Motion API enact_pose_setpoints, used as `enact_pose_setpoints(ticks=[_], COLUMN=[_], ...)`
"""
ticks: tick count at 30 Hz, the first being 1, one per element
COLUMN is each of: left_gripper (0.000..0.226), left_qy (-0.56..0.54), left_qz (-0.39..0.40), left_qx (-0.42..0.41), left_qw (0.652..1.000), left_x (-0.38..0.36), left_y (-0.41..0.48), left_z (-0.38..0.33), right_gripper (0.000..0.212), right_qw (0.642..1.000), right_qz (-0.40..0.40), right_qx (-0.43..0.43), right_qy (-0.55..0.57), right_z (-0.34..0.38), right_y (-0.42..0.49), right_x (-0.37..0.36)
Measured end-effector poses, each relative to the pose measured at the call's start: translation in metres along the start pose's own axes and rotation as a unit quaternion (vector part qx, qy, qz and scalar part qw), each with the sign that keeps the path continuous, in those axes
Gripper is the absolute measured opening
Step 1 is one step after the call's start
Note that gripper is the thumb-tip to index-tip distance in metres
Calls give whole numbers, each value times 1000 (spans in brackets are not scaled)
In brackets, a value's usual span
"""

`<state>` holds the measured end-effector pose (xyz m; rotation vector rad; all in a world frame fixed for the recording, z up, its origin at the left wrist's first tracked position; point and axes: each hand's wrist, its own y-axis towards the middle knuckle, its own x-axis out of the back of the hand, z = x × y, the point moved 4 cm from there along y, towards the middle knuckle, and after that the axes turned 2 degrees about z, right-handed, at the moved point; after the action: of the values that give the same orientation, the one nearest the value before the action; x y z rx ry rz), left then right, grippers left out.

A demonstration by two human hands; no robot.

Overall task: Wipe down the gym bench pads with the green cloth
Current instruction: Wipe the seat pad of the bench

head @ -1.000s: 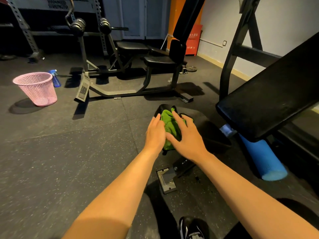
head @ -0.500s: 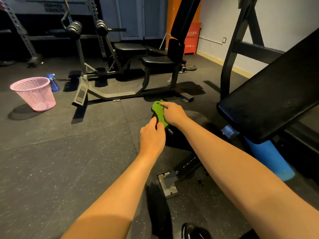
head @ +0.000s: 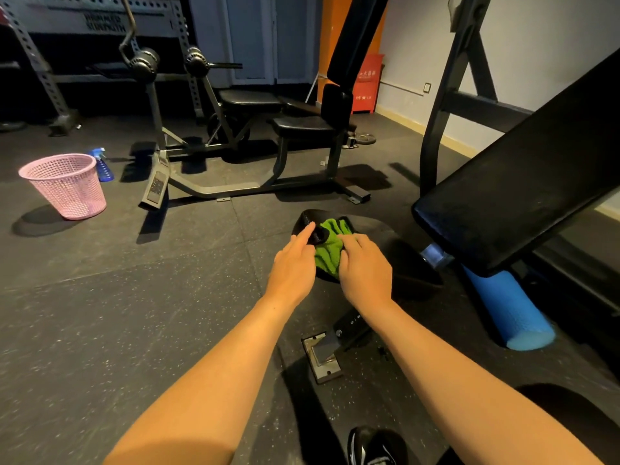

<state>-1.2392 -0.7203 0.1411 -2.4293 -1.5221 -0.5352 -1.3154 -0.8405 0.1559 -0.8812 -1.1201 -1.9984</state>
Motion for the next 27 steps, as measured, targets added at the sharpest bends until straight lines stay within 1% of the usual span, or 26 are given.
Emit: enact_pose_setpoints(ticks=[2, 3, 5, 6, 8, 10, 12, 14, 15, 18, 20, 22, 23, 25, 27], left_gripper=[48, 48, 46, 44, 44, 49, 51, 48, 46, 44, 45, 47, 48, 49, 50], left_qy=[4, 3, 5, 15, 43, 54, 55, 41, 42, 80, 141, 241, 274, 283, 249], left_qz=[-4, -5, -8, -7, 3, 11, 8, 7, 8, 7, -3, -38, -55, -55, -34], left_qx=[19, 30, 37, 32, 22, 26, 29, 25, 21, 11, -11, -63, -97, -148, -152], left_qw=[1000, 1000, 999, 999, 999, 998, 998, 999, 999, 997, 990, 968, 955, 946, 956], left_x=[4, 6, 7, 6, 4, 4, 7, 9, 9, 5, 2, 1, 0, -6, -11], left_y=[-1, 0, 0, -1, -1, 1, 5, 7, 8, 6, 2, -4, -6, -9, -8], left_z=[-2, -3, -3, -2, -1, 2, 5, 8, 10, 10, 4, -4, -7, -7, -2], right_gripper=[37, 39, 43, 45, 44, 45, 45, 44, 44, 44, 44, 44, 43, 41, 37], right_qw=[999, 996, 984, 978, 966, 960, 966, 973, 975, 980, 982, 977, 974, 972, 975], right_qz=[10, 30, 103, 146, 221, 255, 240, 200, 180, 119, 90, 67, 52, 26, 21], right_qx=[-42, -81, -140, -144, -117, -83, -51, -13, -7, -36, -84, -141, -162, -177, -151], right_qy=[22, 28, 27, 41, 70, 79, 84, 111, 128, 153, 145, 145, 148, 154, 161], right_z=[-1, -2, -2, -1, 8, 18, 24, 21, 15, -13, -28, -41, -44, -41, -25], right_y=[3, 12, 40, 56, 82, 97, 93, 75, 63, 36, 30, 26, 23, 18, 17], right_x=[3, 4, 0, -5, -20, -32, -30, -18, -15, -9, -6, -4, -3, -2, -1])
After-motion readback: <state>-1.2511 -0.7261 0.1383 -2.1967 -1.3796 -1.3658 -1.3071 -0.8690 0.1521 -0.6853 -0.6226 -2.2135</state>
